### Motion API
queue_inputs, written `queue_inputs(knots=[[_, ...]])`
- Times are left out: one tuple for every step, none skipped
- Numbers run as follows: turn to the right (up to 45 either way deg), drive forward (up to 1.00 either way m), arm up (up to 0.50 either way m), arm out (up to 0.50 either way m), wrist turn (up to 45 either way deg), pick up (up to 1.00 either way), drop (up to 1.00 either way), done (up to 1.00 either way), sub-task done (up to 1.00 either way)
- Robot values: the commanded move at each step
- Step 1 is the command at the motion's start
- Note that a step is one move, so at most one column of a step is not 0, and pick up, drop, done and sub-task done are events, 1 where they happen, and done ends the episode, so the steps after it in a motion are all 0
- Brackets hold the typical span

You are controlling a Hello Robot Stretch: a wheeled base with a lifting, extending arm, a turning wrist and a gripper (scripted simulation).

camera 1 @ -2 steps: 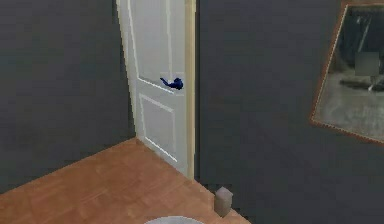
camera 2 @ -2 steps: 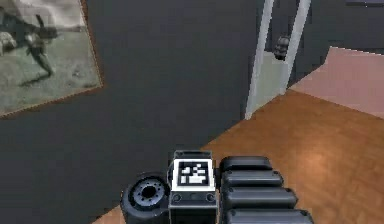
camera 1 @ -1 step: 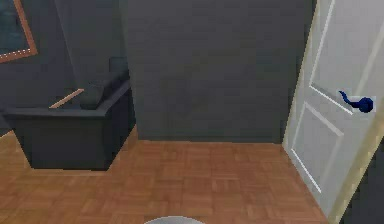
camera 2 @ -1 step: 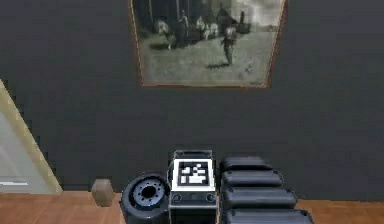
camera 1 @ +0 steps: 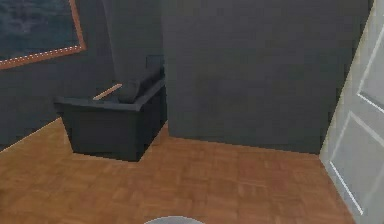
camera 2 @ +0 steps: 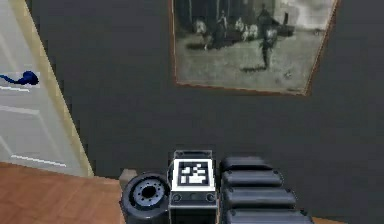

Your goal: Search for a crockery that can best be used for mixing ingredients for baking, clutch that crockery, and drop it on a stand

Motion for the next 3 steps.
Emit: queue_inputs(knots=[[0.0, 0.20, 0.00, 0.00, 0.0, 0.00, 0.00, 0.00, 0.00], [-45.0, 0.00, 0.00, 0.00, 0.0, 0.00, 0.00, 0.00, 0.00], [-33.0, 0.00, 0.00, 0.00, 0.0, 0.00, 0.00, 0.00, 0.00]])
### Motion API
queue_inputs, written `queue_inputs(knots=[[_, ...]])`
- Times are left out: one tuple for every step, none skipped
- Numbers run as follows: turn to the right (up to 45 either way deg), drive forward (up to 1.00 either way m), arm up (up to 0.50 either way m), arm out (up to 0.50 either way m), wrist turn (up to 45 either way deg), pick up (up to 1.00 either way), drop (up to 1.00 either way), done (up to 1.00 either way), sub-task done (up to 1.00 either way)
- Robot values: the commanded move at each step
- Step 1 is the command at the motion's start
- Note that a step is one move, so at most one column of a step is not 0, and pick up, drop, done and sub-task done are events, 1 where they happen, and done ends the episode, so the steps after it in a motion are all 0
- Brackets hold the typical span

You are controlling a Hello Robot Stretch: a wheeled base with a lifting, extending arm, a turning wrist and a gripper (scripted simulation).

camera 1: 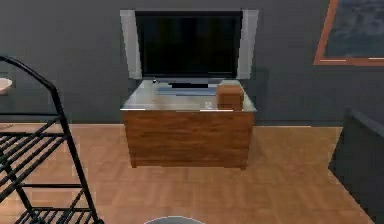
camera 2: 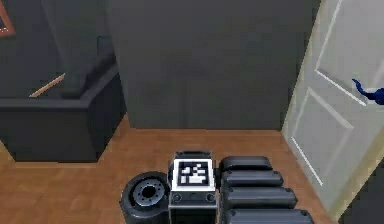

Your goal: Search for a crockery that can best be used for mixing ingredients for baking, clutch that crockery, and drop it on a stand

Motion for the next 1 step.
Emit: queue_inputs(knots=[[0.0, 1.00, 0.00, 0.00, 0.0, 0.00, 0.00, 0.00, 0.00]])
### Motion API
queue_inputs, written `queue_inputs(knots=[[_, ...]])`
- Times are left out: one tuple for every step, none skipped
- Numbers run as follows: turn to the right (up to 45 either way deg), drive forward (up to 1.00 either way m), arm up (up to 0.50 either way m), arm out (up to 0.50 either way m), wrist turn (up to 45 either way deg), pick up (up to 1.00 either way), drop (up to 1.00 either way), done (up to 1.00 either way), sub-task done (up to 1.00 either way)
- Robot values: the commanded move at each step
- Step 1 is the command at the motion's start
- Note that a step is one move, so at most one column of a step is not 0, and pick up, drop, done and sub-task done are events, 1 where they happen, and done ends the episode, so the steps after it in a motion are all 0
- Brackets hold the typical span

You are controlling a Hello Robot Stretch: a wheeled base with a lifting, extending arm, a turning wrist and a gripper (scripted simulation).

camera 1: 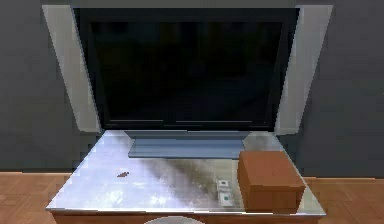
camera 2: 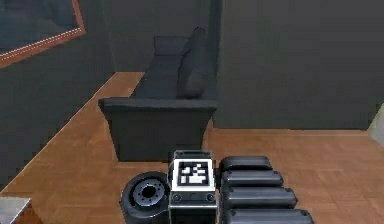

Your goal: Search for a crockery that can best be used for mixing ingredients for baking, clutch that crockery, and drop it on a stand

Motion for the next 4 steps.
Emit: queue_inputs(knots=[[-12.0, 0.00, 0.00, 0.00, 0.0, 0.00, 0.00, 0.00, 0.00], [0.0, 0.05, 0.00, 0.00, 0.0, 0.00, 0.00, 0.00, 0.00], [30.0, 0.00, 0.00, 0.00, 0.0, 0.00, 0.00, 0.00, 0.00], [-30.0, 0.00, 0.00, 0.00, 0.0, 0.00, 0.00, 0.00, 0.00]])
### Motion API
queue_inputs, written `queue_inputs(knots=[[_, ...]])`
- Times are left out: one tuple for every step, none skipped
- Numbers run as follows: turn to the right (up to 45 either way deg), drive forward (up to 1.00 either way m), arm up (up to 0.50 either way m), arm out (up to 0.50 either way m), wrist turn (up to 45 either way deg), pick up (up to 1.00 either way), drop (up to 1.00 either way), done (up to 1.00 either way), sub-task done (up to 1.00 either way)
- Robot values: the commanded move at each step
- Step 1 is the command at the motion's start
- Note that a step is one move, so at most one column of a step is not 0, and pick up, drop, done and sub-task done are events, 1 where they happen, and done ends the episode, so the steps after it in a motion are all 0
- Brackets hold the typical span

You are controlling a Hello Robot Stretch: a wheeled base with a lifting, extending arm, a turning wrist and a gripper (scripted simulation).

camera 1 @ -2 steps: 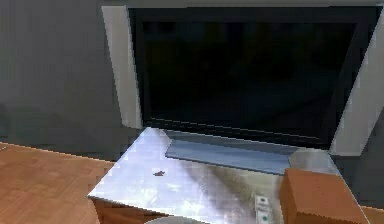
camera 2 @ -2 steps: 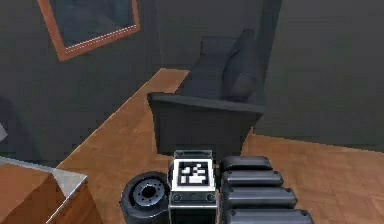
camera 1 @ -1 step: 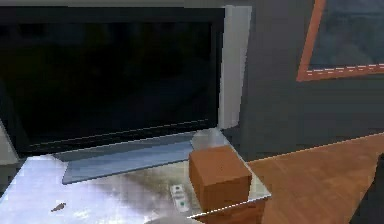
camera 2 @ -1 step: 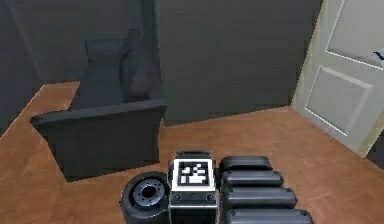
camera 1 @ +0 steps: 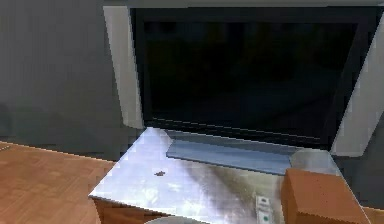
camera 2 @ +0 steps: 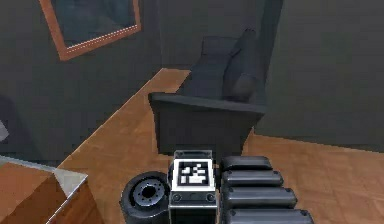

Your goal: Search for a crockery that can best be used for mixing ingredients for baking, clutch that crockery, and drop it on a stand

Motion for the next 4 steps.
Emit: queue_inputs(knots=[[33.0, 0.00, 0.00, 0.00, 0.0, 0.00, 0.00, 0.00, 0.00], [-33.0, 0.00, 0.00, 0.00, 0.0, 0.00, 0.00, 0.00, 0.00], [36.0, 0.00, 0.00, 0.00, 0.0, 0.00, 0.00, 0.00, 0.00], [-33.0, 0.00, 0.00, 0.00, 0.0, 0.00, 0.00, 0.00, 0.00]])
